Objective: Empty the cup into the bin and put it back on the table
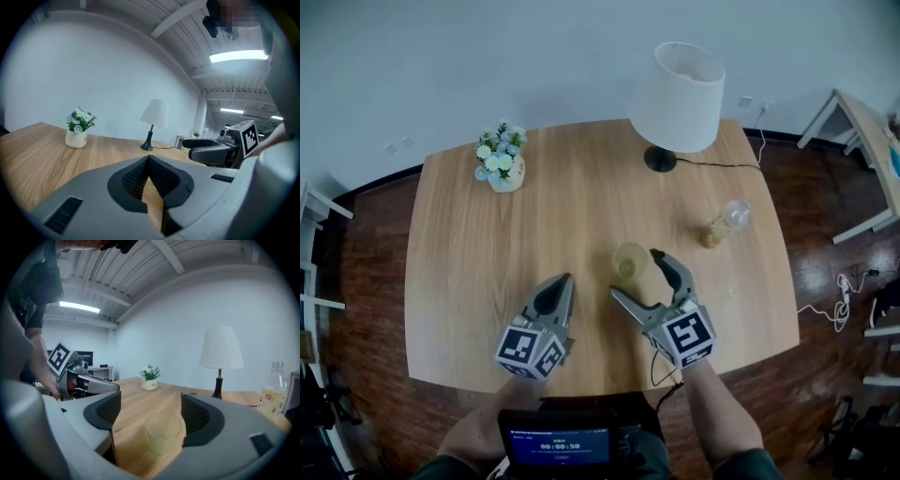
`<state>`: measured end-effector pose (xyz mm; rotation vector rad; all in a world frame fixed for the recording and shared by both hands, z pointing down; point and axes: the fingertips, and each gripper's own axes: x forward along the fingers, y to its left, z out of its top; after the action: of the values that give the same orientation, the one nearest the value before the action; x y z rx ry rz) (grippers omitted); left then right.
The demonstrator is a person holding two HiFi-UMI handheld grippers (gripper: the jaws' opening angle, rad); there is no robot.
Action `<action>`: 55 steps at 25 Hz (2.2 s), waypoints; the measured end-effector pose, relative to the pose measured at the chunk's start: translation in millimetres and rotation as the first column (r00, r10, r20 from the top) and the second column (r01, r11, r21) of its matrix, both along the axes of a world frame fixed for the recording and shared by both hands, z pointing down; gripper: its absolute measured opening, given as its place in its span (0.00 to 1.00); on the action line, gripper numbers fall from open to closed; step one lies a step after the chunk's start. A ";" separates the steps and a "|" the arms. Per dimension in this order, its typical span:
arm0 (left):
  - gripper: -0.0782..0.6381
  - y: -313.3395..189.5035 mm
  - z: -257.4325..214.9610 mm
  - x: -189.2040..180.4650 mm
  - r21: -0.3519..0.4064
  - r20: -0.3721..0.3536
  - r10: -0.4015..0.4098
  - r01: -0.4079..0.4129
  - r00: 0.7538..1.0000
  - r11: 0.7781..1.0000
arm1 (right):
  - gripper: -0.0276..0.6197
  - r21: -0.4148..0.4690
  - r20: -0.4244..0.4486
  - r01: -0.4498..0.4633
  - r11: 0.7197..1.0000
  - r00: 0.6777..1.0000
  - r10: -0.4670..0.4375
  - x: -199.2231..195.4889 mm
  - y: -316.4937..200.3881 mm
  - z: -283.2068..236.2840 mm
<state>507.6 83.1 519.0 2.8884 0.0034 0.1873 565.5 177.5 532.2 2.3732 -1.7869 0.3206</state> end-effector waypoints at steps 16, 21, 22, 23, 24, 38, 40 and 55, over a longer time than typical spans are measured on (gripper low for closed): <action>0.10 13.7 -91.9 -66.5 0.091 -0.157 -0.068 0.083 0.985 0.992 | 0.23 0.135 -0.015 -0.014 0.991 1.000 0.016 -40.2 42.9 -101.0; 0.10 19.2 -117.1 -83.6 0.138 -0.195 -0.044 0.072 0.980 0.988 | 0.11 0.131 -0.039 -0.052 0.990 0.998 0.057 -44.1 58.0 -114.1; 0.10 20.7 -120.9 -85.9 0.141 -0.204 -0.035 0.065 0.978 0.988 | 0.10 0.133 -0.038 -0.060 0.989 0.997 0.066 -44.0 61.1 -115.6; 0.10 22.5 -123.6 -88.3 0.144 -0.210 -0.025 0.057 0.977 0.988 | 0.10 0.133 -0.034 -0.069 0.989 0.997 0.074 -44.0 64.1 -116.6; 0.10 24.3 -125.6 -90.9 0.147 -0.213 -0.017 0.049 0.977 0.988 | 0.10 0.133 -0.032 -0.077 0.988 0.996 0.082 -44.5 67.0 -117.6; 0.10 13.0 -147.6 -143.3 0.141 -0.265 0.038 0.000 0.964 0.990 | 0.05 0.130 -0.003 -0.160 0.979 0.987 0.161 -93.0 79.9 -147.4; 0.10 7.3 -149.2 -151.1 0.134 -0.268 0.038 -0.001 0.963 0.991 | 0.05 0.113 -0.014 -0.163 0.980 0.986 0.165 -102.1 78.8 -149.2; 0.10 6.5 -152.2 -171.0 0.100 -0.256 0.081 -0.057 0.963 0.993 | 0.04 0.087 -0.007 -0.187 0.978 0.982 0.189 -128.2 89.2 -158.5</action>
<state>336.7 89.7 366.8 2.9839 0.1474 -0.1860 437.3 266.7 373.6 2.6043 -1.6034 0.2514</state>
